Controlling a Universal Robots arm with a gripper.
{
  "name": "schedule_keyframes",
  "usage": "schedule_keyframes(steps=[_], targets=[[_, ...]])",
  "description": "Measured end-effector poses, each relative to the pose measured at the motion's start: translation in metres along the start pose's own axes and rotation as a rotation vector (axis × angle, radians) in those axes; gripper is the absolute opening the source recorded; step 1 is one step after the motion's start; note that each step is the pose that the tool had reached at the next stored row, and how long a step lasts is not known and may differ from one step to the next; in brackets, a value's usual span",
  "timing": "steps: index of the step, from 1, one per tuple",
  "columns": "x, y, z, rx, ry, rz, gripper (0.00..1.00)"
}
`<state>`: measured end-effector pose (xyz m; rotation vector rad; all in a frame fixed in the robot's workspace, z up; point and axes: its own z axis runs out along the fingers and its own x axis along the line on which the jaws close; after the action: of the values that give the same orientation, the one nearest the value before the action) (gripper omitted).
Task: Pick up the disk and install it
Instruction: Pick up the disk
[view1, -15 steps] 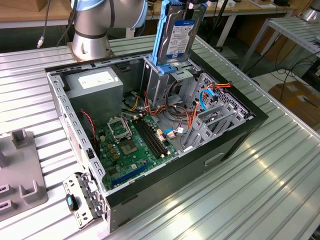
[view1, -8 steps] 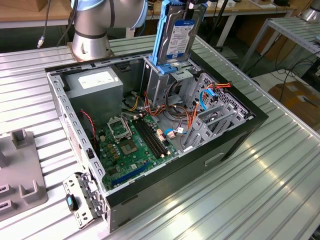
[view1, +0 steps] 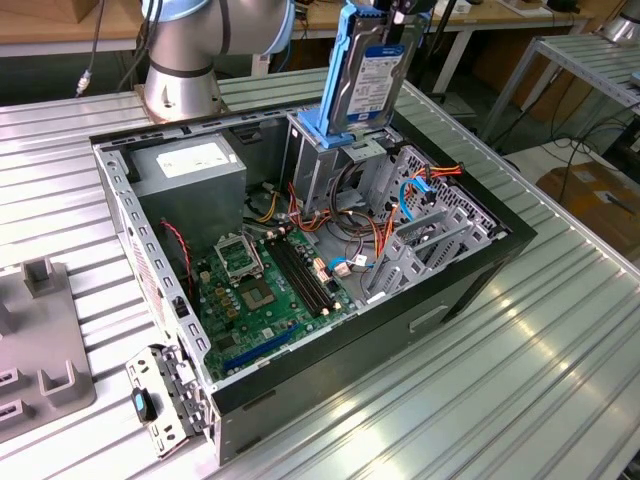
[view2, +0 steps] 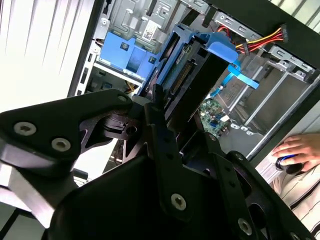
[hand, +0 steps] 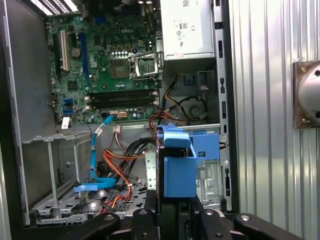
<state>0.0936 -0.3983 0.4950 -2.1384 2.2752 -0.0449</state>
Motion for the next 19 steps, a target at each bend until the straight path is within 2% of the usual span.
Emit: schedule_keyframes(steps=[7, 9, 19], targets=[[0.0137, -0.0104, 0.0004, 0.0002, 0.0054, 0.000, 0.35], [0.0201, -0.0126, 0.0005, 0.0003, 0.0069, 0.000, 0.35], [0.0459, -0.0161, 0.0007, 0.0005, 0.0113, 0.000, 0.35]])
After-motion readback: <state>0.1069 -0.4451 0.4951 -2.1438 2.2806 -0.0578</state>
